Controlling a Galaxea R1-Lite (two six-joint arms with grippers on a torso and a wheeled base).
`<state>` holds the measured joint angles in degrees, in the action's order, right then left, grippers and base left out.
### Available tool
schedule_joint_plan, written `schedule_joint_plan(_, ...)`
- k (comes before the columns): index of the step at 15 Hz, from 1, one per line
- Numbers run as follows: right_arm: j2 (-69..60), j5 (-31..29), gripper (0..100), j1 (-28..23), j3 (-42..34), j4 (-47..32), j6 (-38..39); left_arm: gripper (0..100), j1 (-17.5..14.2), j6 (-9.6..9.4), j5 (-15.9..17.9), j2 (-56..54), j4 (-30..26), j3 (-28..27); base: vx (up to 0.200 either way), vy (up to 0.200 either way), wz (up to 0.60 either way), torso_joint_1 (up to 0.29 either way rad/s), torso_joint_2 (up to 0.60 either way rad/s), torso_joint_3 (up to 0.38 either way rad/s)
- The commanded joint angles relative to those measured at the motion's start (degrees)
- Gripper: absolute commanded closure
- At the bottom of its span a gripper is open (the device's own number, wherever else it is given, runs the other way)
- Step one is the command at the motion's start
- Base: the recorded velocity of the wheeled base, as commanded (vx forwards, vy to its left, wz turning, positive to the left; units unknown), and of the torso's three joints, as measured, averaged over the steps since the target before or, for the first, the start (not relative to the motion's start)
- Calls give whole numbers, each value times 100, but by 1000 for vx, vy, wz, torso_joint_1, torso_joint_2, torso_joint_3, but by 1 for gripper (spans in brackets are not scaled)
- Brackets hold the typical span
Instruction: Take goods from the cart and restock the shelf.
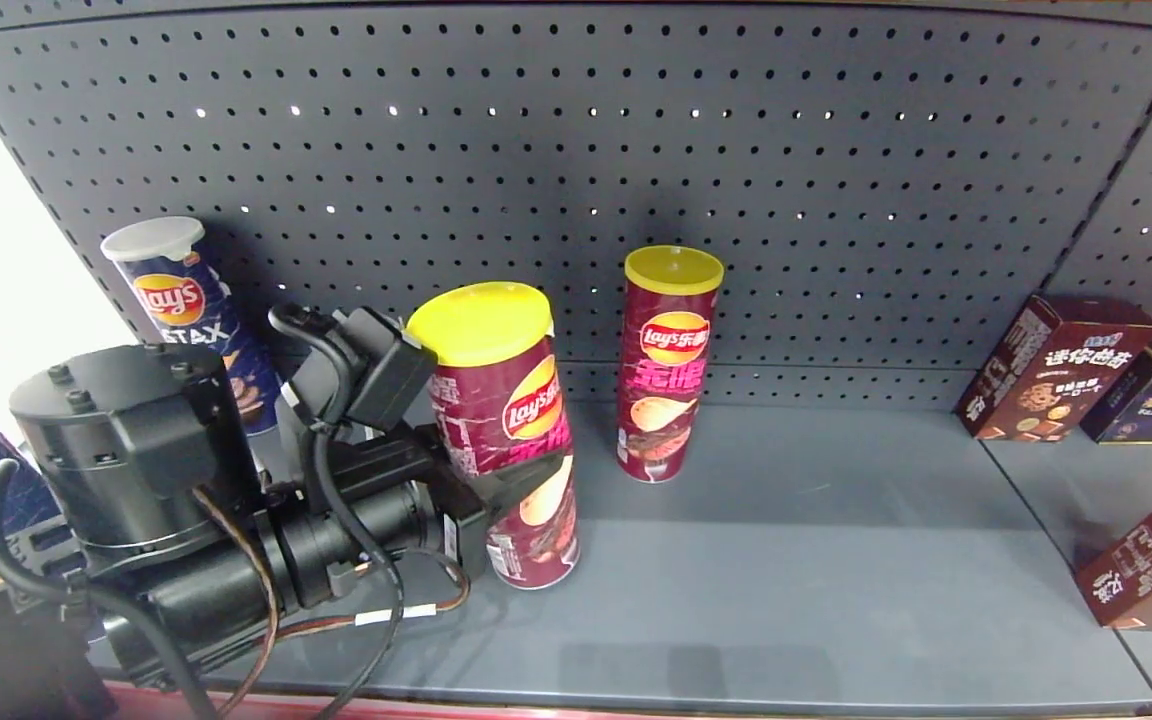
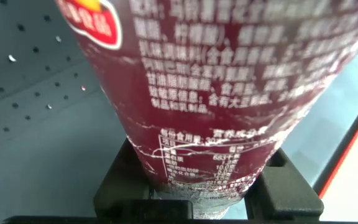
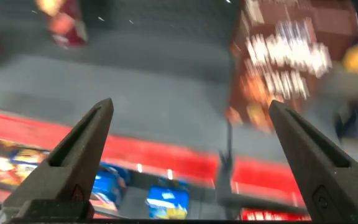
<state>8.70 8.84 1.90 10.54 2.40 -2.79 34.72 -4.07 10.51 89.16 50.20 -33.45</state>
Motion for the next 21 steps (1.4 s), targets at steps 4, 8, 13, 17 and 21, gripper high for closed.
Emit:
schedule_joint_plan(4,2689,1103,0,794,1591,217,-266,100,-167,3,171,251,34,-206,0,0,0,0,0,0)
schedule_joint_plan(8,4201,1129,0,1418,1661,1403,-819,100,-238,-6,171,189,-2,-118,0,0,0,0,0,0)
schedule_joint_plan(13,5827,1111,0,2025,2215,2291,-802,100,-246,-6,171,-13,-19,-65,0,0,0,0,0,0)
schedule_joint_plan(17,6723,1138,0,2183,3103,2317,-776,100,-299,29,180,-180,-221,-56,0,0,0,0,0,0)
schedule_joint_plan(21,7435,1138,0,2288,3595,2405,-811,100,-466,12,408,-523,-582,-74,0,0,0,0,0,0)
